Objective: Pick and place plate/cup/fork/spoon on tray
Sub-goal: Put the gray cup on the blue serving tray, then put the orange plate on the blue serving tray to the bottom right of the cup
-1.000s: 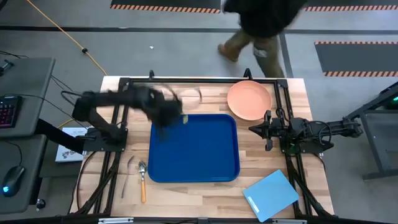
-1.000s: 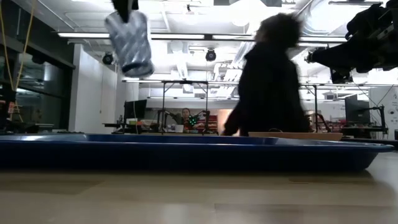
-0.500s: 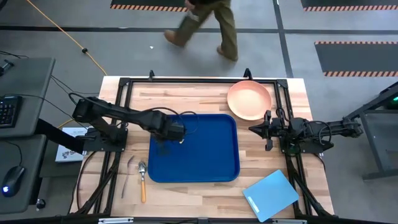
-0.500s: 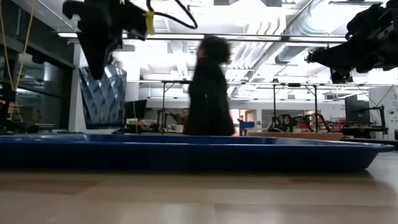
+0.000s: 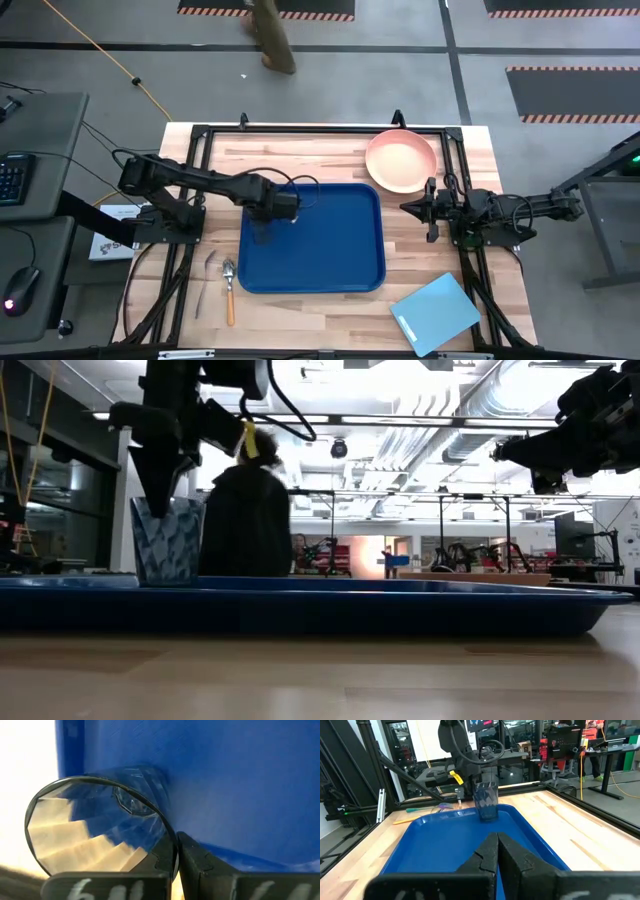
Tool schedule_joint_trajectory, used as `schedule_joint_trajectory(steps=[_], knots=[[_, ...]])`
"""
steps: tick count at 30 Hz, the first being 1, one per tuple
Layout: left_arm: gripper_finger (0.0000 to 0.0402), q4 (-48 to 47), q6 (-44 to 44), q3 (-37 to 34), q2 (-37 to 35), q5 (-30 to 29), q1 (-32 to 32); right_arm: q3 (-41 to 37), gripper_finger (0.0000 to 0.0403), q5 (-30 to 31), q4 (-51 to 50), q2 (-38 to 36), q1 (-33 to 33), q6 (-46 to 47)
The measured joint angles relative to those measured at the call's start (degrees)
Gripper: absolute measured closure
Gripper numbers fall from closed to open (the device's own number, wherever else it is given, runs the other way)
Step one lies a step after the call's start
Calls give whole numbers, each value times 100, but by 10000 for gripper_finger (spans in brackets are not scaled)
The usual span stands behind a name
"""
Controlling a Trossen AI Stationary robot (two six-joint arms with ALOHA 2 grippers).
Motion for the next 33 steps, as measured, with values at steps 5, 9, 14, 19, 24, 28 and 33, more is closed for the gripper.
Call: schedule_joint_trajectory(steps=[5,9,14,19,24,28,33], knots=[[395,59,6,-40,-2,-27,15,0,402,0,-1,-2,-2,0],[383,29,46,-44,-2,-28,17,0,402,0,-1,-2,0,0],[358,-37,46,-53,0,-18,20,0,402,0,-1,-2,0,0],[309,-348,27,47,0,189,104,-2,402,0,-1,-2,0,0],[249,-617,31,313,-17,366,241,-1,402,0,-1,-2,-1,0],[212,-1012,103,724,-18,697,387,-2,402,0,-1,-2,0,0],[191,-1722,171,1593,-22,780,570,-1,402,0,-1,-2,0,0]])
